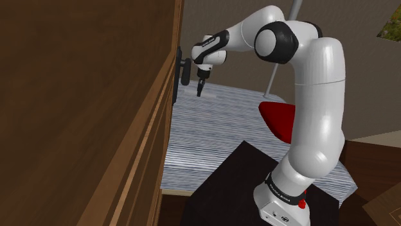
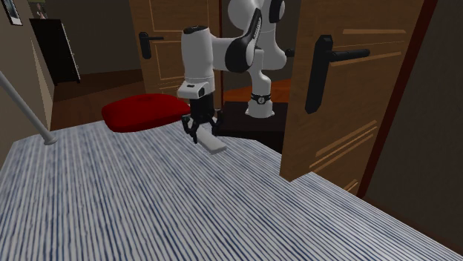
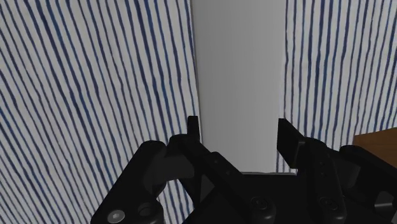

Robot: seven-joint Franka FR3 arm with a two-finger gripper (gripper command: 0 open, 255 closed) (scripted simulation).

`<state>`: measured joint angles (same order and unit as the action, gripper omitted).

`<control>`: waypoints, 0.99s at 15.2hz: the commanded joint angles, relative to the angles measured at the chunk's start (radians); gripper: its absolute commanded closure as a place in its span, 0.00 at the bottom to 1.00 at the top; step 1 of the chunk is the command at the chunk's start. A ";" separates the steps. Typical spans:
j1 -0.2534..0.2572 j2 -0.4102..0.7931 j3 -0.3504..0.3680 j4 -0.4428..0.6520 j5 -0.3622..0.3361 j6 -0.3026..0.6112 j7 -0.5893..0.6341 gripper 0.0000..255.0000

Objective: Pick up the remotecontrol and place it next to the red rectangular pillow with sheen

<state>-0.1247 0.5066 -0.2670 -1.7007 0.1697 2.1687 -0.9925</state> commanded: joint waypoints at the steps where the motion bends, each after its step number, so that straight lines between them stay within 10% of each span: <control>1: 0.000 -0.013 -0.003 0.009 -0.004 -0.021 0.002 1.00; 7: 0.004 -0.047 -0.009 0.035 -0.017 -0.080 0.010 1.00; 15: -0.023 -0.285 -0.064 -0.316 -0.068 0.038 -0.075 1.00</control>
<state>-0.1450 0.2582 -0.3234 -1.9678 0.1116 2.1926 -1.0582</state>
